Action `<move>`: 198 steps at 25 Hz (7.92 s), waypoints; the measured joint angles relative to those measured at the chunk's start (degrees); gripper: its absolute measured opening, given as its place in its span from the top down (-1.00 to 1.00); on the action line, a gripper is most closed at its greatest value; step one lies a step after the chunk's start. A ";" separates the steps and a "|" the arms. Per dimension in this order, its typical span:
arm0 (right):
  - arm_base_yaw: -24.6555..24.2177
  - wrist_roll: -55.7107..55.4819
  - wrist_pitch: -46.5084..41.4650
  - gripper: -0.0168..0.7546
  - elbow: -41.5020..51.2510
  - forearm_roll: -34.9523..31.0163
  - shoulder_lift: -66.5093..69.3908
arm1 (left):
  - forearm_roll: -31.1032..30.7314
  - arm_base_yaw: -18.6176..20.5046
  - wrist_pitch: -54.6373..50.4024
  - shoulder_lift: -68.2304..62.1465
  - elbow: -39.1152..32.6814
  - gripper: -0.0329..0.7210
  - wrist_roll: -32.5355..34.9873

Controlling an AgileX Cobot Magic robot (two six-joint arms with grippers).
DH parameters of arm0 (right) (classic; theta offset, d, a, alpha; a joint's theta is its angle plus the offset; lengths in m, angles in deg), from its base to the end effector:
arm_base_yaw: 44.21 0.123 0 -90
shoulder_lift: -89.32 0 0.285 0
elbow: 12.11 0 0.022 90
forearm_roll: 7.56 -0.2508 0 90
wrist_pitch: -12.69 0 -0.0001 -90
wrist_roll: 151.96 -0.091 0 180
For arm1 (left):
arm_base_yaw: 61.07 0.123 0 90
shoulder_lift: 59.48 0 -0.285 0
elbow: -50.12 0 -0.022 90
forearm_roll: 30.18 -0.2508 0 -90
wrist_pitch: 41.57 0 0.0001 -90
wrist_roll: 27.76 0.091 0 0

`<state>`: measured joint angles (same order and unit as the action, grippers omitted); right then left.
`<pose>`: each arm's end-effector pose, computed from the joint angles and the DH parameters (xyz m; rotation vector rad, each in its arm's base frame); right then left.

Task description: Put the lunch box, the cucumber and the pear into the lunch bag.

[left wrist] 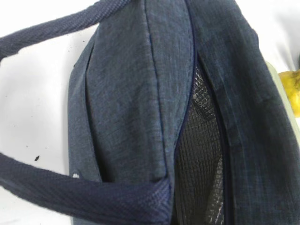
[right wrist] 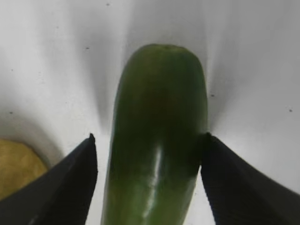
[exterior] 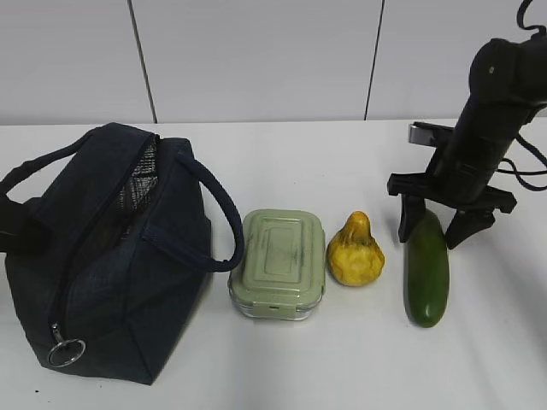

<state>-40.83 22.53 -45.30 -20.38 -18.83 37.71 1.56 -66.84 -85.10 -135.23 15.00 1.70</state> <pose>0.4070 0.0392 0.1499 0.2159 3.1031 0.2658 0.2102 -0.0544 0.2571 0.3784 2.5520 -0.4860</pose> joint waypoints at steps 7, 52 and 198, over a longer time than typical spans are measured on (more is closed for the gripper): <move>0.00 1.60 0.00 -0.04 -0.64 0.38 1.12 | 0.00 0.00 0.16 0.00 0.00 0.96 0.05; 27.01 49.27 14.04 -0.70 -14.51 -45.94 -5.44 | -0.01 0.00 0.05 0.00 0.00 0.96 0.05; 19.54 36.79 -1.77 0.17 -17.18 -43.43 -9.47 | -0.29 0.00 0.15 0.00 0.05 0.96 0.15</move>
<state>-21.29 59.32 -47.07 -37.56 -62.26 28.24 1.27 -66.84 -84.95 -135.23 15.05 1.84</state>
